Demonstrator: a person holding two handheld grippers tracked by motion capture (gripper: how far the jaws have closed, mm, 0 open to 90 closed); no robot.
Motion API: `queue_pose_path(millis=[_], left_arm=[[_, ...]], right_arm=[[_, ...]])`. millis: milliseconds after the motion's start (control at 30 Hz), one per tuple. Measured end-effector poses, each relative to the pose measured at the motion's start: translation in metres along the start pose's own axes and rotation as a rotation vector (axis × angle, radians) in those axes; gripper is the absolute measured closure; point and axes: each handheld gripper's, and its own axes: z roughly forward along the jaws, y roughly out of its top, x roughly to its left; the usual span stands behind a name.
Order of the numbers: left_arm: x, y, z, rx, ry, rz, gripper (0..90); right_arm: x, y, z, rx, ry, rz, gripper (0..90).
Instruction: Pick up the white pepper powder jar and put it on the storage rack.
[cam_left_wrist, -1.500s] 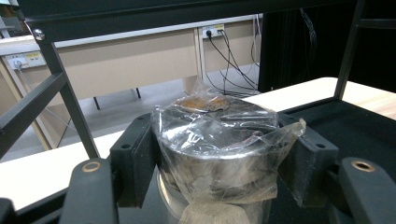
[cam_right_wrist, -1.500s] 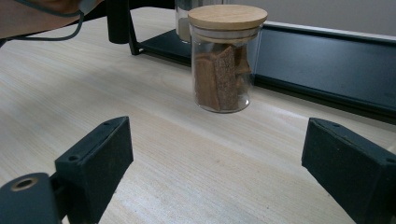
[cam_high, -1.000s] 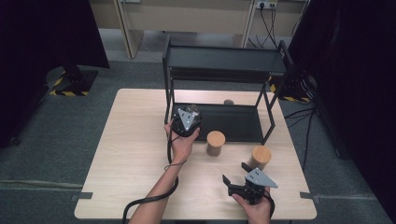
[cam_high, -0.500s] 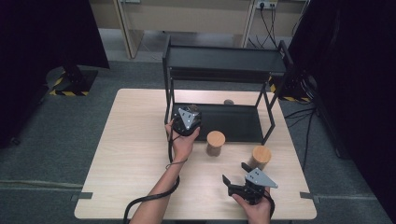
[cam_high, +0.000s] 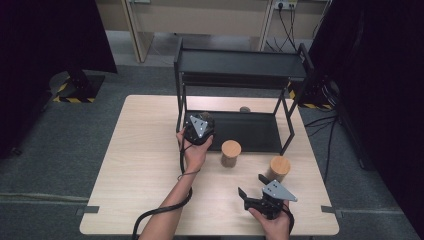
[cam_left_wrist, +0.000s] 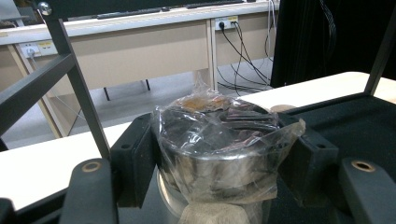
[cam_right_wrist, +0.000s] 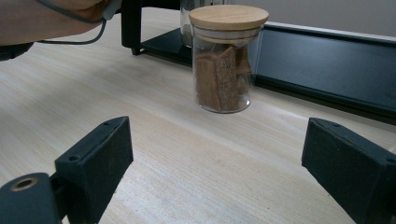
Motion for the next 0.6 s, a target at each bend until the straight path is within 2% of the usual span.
queue_pose_path(millis=[400, 600], left_arm=[[0.0, 0.0001, 0.0014, 0.003, -0.007, -0.001, 34.4], [0.0014, -0.0007, 0.001, 0.008, -0.007, -0.02, 33.0]], right_arm=[[0.0003, 0.0001, 0.0002, 0.002, -0.001, -0.005, 9.2], [0.0008, 0.0001, 0.0004, 0.004, -0.002, -0.011, 9.3]])
